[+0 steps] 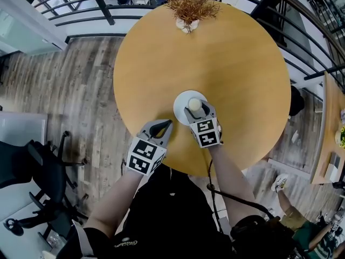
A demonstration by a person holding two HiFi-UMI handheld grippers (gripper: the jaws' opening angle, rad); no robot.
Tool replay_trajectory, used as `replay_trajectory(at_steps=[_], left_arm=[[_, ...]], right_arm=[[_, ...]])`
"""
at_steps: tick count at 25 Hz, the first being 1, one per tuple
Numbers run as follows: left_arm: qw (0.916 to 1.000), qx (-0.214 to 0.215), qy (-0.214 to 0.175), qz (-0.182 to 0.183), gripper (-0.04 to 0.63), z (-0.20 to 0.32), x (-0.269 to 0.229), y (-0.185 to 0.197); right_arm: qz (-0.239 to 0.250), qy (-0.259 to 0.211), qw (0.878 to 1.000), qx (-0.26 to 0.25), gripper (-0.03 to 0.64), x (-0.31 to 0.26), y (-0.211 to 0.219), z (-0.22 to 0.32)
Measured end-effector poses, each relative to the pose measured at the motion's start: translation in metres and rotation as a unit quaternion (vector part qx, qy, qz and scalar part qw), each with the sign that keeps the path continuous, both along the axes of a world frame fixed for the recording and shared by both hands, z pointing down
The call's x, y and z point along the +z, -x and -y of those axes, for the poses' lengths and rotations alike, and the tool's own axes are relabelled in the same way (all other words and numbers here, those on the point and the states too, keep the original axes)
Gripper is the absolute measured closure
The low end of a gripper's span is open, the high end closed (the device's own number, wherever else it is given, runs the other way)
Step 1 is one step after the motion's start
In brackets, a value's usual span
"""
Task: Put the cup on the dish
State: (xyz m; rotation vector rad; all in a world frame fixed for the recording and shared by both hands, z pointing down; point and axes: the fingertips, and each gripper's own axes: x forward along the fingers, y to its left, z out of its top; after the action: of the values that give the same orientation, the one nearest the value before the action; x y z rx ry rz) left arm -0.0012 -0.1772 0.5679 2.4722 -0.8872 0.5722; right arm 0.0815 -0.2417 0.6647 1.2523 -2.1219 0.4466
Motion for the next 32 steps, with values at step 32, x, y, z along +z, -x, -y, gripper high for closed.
replay_trajectory(at_steps=[32], left_arm=[[1.0,-0.001,0.0,0.001,0.601,-0.0058,0.0007,-0.0049]], right_arm=[[0.01,-0.013,1.0,0.019,0.365,-0.0008,-0.0025,-0.001]])
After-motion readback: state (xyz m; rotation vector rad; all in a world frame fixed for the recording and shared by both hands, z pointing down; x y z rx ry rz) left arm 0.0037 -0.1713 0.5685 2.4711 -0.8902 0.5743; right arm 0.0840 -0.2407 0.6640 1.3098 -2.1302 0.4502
